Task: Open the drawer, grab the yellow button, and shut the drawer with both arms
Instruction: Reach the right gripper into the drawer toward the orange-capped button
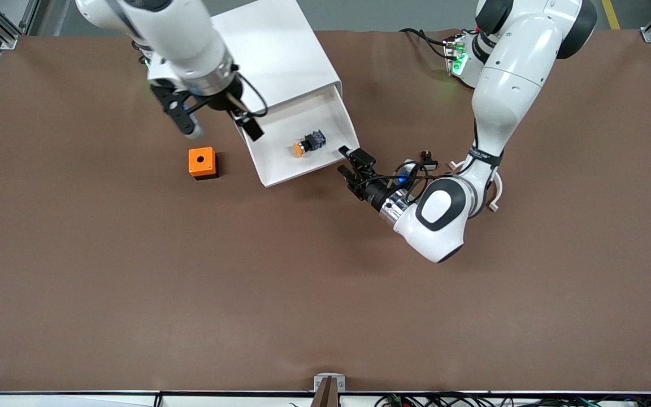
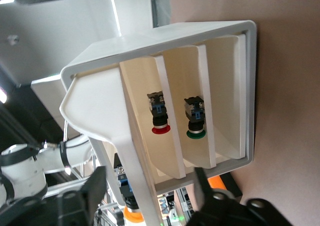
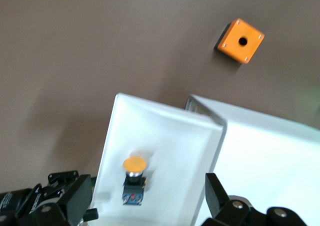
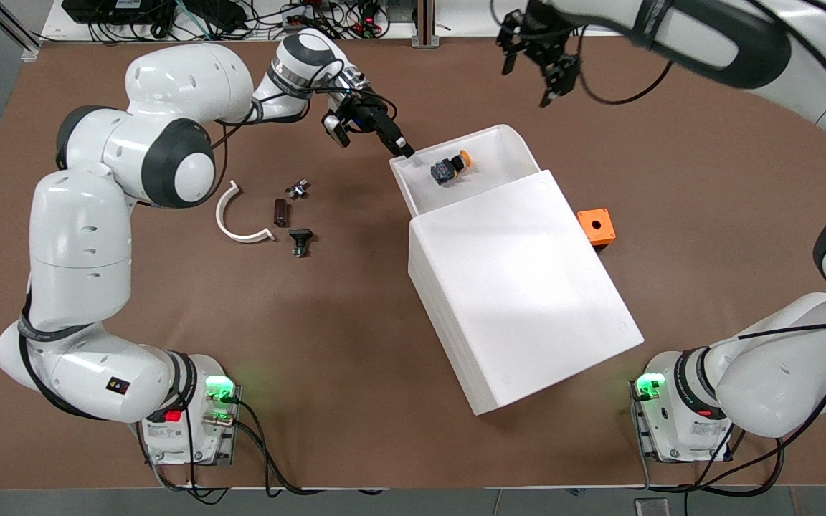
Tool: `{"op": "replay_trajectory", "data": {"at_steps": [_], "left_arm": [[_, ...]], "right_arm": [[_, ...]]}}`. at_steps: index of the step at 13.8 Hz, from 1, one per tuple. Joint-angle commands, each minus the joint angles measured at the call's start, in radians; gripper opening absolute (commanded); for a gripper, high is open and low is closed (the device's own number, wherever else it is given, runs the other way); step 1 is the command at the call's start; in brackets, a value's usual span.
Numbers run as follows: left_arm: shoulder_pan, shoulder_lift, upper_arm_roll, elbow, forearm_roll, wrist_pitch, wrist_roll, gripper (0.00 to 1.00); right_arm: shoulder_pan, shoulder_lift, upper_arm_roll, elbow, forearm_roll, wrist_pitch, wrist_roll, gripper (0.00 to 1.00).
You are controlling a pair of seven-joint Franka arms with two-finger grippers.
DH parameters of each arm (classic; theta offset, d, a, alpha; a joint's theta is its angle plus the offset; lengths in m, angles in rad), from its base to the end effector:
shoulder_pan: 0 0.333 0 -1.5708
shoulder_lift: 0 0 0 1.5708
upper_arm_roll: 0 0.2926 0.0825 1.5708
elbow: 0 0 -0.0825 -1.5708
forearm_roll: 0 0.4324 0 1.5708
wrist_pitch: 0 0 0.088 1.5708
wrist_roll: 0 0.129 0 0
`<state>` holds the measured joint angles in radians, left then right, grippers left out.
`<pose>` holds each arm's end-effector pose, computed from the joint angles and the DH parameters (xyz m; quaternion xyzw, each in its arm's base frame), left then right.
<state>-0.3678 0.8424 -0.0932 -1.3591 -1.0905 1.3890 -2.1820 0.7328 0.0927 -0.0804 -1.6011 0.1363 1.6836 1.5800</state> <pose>0.5646 -0.4089 0.1979 -0.4123 -0.6558 0.6034 0.1895 0.4941 0.3997 0.5168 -0.8890 0.4534 0.0596 0.0236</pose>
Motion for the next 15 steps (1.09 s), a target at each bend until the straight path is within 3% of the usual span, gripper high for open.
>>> {"op": "replay_trajectory", "data": {"at_steps": [1, 4, 9, 15], "left_arm": [[0.006, -0.016, -0.025, 0.024, 0.063, -0.008, 0.095, 1.00], [0.004, -0.020, -0.029, 0.041, 0.187, -0.018, 0.290, 1.00], [0.035, -0.037, -0.017, 0.041, 0.241, -0.024, 0.637, 1.00], [0.029, -0.037, -0.028, 0.054, 0.174, -0.024, 0.633, 1.00]], "right_arm": [[0.089, 0.036, -0.016, -0.020, -0.046, 0.082, 0.139, 1.00], [0.154, 0.120, -0.016, -0.019, -0.090, 0.149, 0.230, 1.00], [0.174, 0.214, -0.016, -0.019, -0.116, 0.231, 0.265, 1.00], [0.200, 0.239, -0.016, -0.016, -0.116, 0.266, 0.281, 1.00]]}}
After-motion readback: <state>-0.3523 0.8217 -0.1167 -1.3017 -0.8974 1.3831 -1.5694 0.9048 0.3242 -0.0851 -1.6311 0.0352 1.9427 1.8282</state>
